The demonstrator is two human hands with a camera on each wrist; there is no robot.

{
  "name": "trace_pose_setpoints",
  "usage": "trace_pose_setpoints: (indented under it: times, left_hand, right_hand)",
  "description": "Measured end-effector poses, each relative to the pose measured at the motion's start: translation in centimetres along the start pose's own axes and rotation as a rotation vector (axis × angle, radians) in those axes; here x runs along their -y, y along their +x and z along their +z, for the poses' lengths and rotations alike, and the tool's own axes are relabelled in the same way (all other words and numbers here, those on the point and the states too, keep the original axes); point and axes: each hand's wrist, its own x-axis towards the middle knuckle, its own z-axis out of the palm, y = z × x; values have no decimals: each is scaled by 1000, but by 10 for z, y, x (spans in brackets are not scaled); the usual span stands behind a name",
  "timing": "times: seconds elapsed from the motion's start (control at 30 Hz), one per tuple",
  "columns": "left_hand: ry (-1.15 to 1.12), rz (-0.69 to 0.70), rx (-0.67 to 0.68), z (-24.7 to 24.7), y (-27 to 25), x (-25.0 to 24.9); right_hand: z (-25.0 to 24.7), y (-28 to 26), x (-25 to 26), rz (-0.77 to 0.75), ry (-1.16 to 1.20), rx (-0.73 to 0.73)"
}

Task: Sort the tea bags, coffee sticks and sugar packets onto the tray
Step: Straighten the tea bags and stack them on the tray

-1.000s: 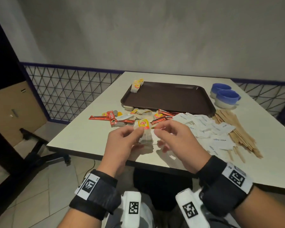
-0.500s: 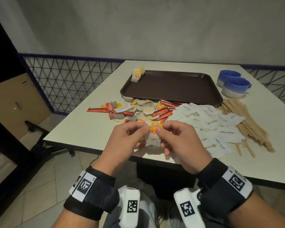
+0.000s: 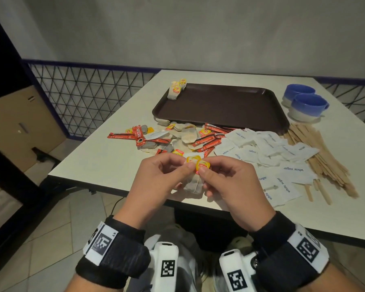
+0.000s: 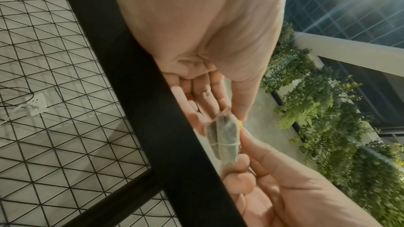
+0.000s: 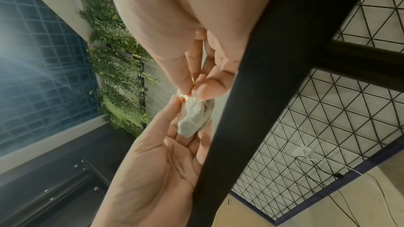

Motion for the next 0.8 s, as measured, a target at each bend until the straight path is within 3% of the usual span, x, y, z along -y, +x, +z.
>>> trace_pose_setpoints:
  times: [0.47, 0.6, 0.8]
  left_hand:
    - [-75, -28, -45, -2, 1, 0]
    - [-131, -32, -65, -3, 0, -2]
    - [-153, -32, -91, -2, 0, -1]
  right_hand:
    - [-2, -1, 0, -4, 139, -38]
    - [-7, 1, -1, 16, 255, 13]
    - [-12, 1, -4, -26, 244, 89]
